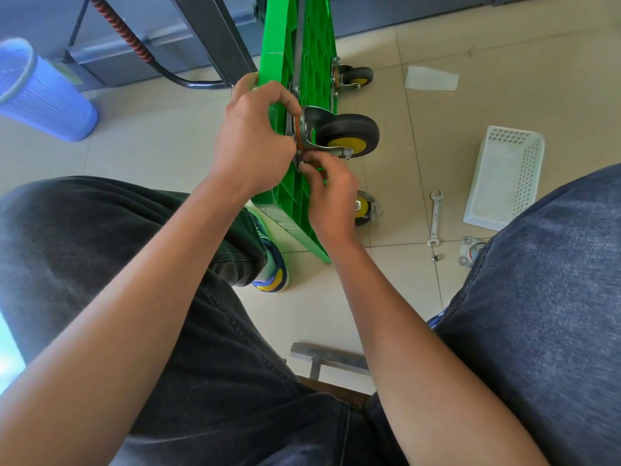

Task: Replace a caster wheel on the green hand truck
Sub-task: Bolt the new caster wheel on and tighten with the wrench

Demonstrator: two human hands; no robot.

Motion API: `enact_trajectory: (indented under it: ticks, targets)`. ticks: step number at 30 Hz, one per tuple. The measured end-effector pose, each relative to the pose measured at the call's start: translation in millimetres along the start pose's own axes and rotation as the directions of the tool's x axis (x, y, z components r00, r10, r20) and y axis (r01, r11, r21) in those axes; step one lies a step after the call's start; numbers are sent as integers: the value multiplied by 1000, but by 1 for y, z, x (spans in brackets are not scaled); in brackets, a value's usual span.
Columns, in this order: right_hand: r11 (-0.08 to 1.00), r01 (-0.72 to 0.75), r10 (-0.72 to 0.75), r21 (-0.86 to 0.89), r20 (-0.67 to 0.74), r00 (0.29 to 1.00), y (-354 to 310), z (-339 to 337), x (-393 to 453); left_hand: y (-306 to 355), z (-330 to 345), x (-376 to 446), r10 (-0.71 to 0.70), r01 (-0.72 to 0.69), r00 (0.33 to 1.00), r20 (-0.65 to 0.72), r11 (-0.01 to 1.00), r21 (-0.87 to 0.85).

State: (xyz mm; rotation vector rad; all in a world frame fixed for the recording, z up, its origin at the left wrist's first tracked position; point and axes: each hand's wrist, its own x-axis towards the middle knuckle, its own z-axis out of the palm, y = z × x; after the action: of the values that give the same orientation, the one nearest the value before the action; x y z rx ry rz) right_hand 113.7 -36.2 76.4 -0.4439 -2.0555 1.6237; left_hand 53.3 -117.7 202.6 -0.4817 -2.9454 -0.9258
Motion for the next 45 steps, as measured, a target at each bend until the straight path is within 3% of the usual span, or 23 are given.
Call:
enact_trajectory:
  ticks: [8,22,29,35,41,45]
  targets:
    - [978,-197,194,69,43,980,-3,8,5,-1,0,0,11,-11,1000,-11,1000,11]
    - [952,-289,300,-103,110,948,-17,5,12,-2,-1,-2,-1,1,1000,16,1000,-24]
    - [926,-376,368,38,139,919,-20,-3,8,-1,-3,-7,-16,16,1000,-3,1000,-5]
    - [930,-368,359,13,187,914,-18,-19,3,4,-8,-21,36,-39,997,-64,999,-38]
    - [913,-407,401,22,136,906,-5,-39,9,21,-9,-47,129,-121,990,-65,986,114]
    - [900,-435,434,27,44,900,10,-60,8,40,10,-71,273,-256,960,-61,945,205]
